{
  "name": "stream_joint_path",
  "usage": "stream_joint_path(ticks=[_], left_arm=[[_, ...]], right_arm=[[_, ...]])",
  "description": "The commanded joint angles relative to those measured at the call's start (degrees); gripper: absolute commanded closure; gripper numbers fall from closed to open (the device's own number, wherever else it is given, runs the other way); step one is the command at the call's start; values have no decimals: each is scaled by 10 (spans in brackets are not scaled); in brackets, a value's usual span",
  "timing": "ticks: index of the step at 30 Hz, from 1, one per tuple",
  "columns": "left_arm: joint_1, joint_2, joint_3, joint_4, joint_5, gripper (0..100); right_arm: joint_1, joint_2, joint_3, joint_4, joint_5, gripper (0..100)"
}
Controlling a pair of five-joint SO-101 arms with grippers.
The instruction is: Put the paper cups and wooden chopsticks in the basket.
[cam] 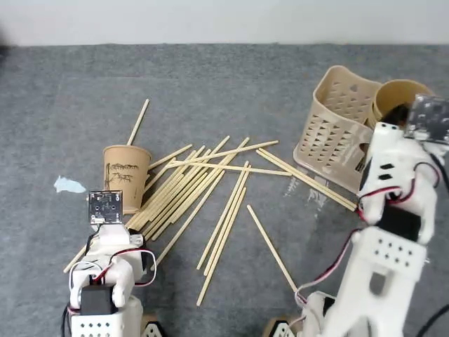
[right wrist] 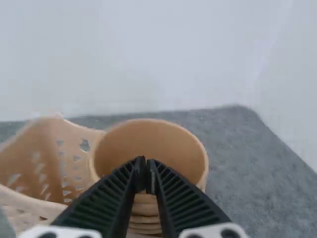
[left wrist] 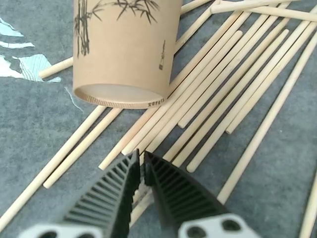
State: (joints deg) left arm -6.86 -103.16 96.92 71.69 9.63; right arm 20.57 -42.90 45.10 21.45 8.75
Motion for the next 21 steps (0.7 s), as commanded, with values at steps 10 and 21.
stream_joint_path(ticks=[10,21], left_arm=[[2,-6,-5,3,3,986],[2,-6,-5,3,3,986]], right_arm=[[10,-49,0,8,4,990],[-159,-246,-4,205,6,990]])
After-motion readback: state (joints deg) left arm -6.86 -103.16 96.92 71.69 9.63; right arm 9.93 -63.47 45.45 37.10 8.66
